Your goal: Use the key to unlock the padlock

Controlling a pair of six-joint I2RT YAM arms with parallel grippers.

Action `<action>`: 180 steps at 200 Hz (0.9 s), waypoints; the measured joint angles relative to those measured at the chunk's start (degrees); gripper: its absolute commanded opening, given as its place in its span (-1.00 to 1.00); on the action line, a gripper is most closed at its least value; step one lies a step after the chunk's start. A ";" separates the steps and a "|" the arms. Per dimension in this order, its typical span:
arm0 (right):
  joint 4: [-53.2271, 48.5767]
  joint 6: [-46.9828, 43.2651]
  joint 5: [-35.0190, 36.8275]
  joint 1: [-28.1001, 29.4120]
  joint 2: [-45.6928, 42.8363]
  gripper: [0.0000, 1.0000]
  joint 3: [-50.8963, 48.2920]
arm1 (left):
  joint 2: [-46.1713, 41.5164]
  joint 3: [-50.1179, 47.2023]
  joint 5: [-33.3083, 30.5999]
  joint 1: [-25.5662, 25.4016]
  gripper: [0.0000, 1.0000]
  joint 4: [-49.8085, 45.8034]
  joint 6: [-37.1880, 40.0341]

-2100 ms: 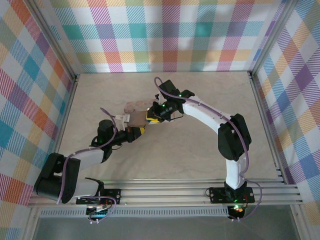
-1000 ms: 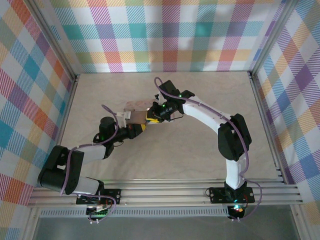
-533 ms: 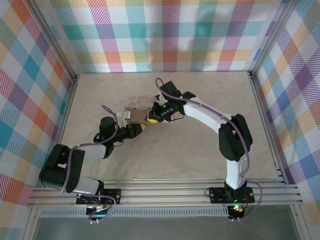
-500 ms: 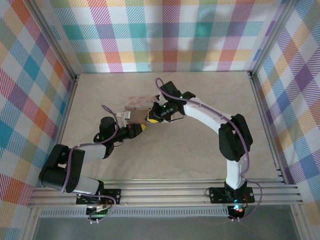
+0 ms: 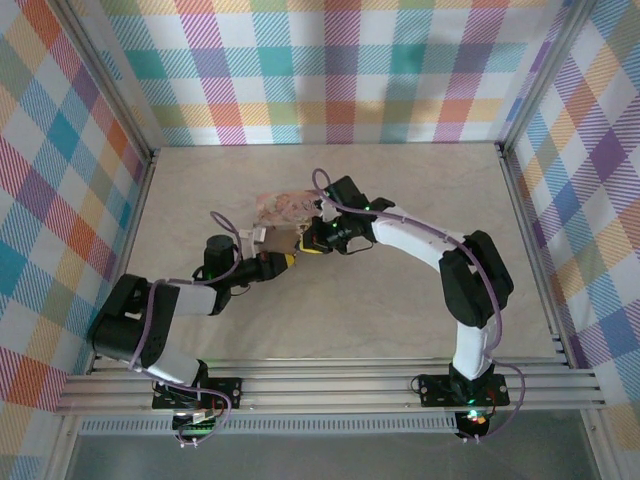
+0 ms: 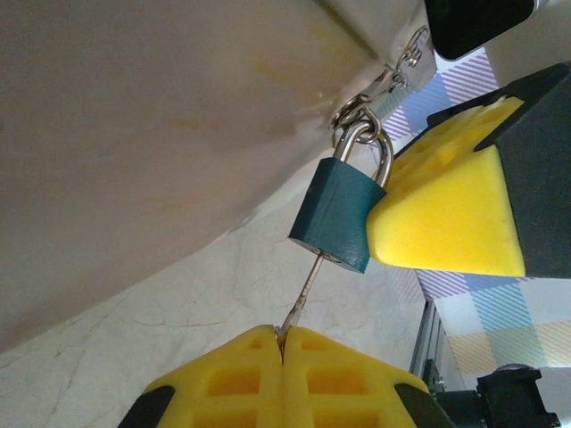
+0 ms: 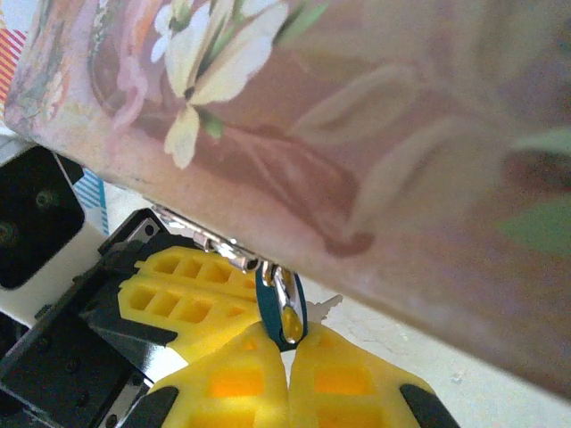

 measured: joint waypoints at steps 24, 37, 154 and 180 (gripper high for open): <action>4.37 -1.60 0.31 -0.20 -0.02 -1.00 -3.45 | 4.02 -0.02 0.66 0.00 -1.00 3.76 -1.25; 6.69 -2.14 0.31 -0.28 -0.02 -1.00 -5.20 | 5.86 -0.04 0.96 -0.11 -1.00 5.44 -2.01; 25.44 -8.13 -2.36 -1.51 0.66 -1.00 -16.15 | 18.40 -0.68 1.55 -0.55 -1.00 21.00 -4.96; 26.86 -10.82 -3.04 -1.79 0.74 -1.00 -16.72 | 18.73 -0.79 1.57 -0.55 -1.00 22.16 -5.01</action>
